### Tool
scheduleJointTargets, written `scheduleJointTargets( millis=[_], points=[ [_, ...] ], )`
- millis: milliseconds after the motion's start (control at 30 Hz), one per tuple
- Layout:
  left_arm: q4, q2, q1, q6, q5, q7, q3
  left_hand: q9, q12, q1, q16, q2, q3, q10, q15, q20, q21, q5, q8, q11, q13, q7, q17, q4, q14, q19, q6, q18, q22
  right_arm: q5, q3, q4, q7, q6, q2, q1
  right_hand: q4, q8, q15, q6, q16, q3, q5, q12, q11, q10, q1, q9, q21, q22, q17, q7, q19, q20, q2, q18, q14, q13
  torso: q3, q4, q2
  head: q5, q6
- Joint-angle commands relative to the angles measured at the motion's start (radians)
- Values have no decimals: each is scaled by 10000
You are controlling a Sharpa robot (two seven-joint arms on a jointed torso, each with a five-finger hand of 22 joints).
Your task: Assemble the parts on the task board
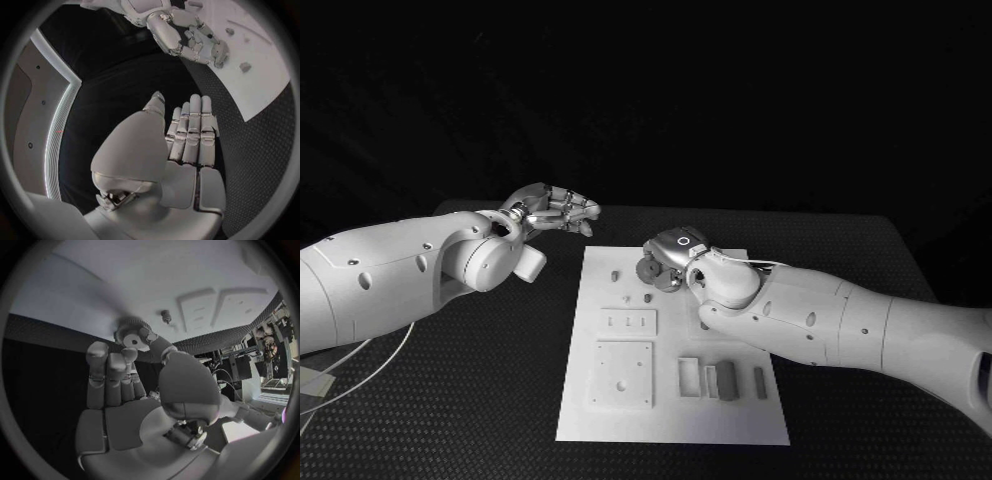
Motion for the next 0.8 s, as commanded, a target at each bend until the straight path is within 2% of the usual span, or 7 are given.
scheduleJointTargets(
  millis=[33, 600, 800],
  points=[
    [4, 21, 12, 142, -24, 96, 11, 2, -54, -98, -35, -4, 56, -14, 24, -12, -41, 16, -62, 56, 11, 22, 14, 11, 60, 19, -83, 23, 13, -193, -28, -5, -145, 15, 30, -44, 7, 53, -69, 693, -23, -34, 22, 30, -64, 21, -105, -3, 59, 200, 11, 312, 16, 47, -88, 763, 12, -16, 4, 1, 0, -1, -8],
    [5, 21, 12, 159, -24, 86, 11, 3, -59, -97, -46, -1, 55, -13, 25, -11, -50, 15, -63, 57, 12, 18, 23, 10, 61, 20, -85, 23, 15, -418, -22, 40, -371, -390, 163, -43, 106, 18, -70, 641, -32, -6, 27, 25, -62, 37, -176, 12, 60, 186, 13, 317, 39, 40, -244, 763, 22, -47, 9, 0, 0, 9, -23],
    [12, 11, 12, 158, -24, 84, 11, 3, -61, -97, -50, -1, 55, -13, 25, -11, -52, 15, -64, 57, 13, 17, 26, 10, 62, 20, -86, 23, 16, -419, -21, 56, -342, -362, 195, -43, 123, 11, -69, 631, -34, 5, 27, 25, -61, 40, -179, 14, 60, 184, 14, 318, 45, 36, -266, 763, 24, -51, 2, 6, 3, 7, -37]
  ],
)
